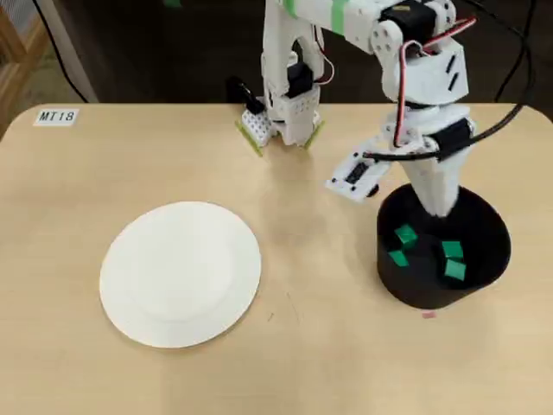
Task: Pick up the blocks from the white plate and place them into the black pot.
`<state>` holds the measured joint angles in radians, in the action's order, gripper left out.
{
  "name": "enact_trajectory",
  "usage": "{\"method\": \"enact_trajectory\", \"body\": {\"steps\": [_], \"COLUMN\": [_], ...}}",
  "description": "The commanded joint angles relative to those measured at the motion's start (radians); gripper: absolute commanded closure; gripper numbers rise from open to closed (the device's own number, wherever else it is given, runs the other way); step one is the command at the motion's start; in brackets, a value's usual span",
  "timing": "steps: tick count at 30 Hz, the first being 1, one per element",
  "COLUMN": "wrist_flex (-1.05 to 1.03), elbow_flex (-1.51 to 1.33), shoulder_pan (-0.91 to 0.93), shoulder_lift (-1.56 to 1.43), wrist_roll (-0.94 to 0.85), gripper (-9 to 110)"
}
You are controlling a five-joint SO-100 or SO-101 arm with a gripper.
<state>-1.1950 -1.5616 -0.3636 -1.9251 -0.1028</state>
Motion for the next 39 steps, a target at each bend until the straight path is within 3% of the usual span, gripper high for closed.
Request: {"method": "enact_trajectory", "body": {"steps": [1,5,19,31,39], "wrist_flex": [0.032,0.086,0.354,0.307,0.298], "elbow_flex": [-0.083,-0.258,-0.986,-1.345,-1.433], "shoulder_pan": [0.279,0.411,0.318,0.313,0.293], "shoulder_lift": [-0.187,-0.345,-0.873,-1.316,-1.327], "wrist_roll": [-0.072,-0.13,-0.003,0.048,0.011], "gripper": [104,104,104,104,104]}}
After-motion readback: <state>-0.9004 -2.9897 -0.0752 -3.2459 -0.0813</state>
